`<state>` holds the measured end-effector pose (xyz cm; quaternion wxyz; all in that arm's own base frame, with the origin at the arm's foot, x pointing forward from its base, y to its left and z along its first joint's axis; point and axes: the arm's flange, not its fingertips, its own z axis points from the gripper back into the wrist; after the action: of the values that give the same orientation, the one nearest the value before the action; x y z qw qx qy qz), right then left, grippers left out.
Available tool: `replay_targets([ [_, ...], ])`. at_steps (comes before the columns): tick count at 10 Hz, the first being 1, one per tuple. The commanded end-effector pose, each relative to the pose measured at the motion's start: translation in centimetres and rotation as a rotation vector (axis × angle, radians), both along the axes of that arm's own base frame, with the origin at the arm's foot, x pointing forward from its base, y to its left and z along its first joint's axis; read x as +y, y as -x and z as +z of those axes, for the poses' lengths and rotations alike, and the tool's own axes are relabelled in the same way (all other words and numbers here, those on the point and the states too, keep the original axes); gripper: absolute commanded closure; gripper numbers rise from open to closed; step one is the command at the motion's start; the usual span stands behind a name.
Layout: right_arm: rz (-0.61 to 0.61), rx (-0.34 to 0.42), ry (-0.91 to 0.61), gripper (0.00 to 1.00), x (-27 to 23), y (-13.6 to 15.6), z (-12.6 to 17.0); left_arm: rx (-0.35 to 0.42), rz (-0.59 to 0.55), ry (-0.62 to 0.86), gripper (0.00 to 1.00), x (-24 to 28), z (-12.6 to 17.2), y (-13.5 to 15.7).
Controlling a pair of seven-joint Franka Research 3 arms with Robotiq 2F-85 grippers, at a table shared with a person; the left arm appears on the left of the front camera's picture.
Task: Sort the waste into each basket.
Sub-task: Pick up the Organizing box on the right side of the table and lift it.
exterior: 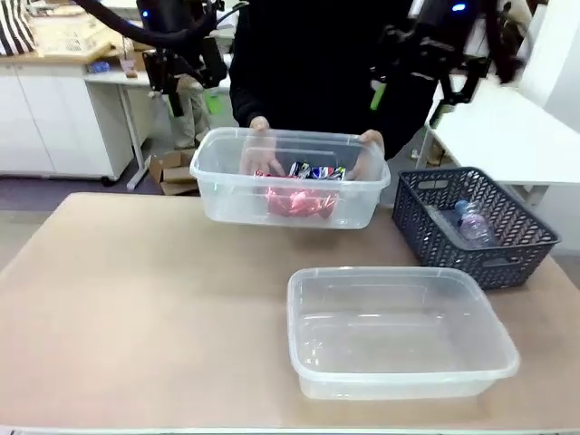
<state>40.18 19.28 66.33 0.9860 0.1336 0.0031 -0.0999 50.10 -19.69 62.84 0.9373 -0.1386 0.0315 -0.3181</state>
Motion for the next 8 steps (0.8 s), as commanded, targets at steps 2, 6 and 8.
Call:
replay_targets([
  [2, -0.023, -0.069, -0.244, 0.00, -10.5, 14.5, -0.9, -0.061, -0.092, 0.203, 0.00, 7.1, -3.0, 13.0],
  [6, -0.128, -0.059, -0.771, 0.00, -21.1, 19.8, -6.6, -0.159, -0.114, 0.773, 0.00, 11.8, -7.6, 16.7],
  [8, -0.284, 0.010, -0.708, 0.00, -21.8, 18.7, -10.4, 0.046, 0.011, 0.657, 0.00, 10.8, -10.9, 14.7],
])
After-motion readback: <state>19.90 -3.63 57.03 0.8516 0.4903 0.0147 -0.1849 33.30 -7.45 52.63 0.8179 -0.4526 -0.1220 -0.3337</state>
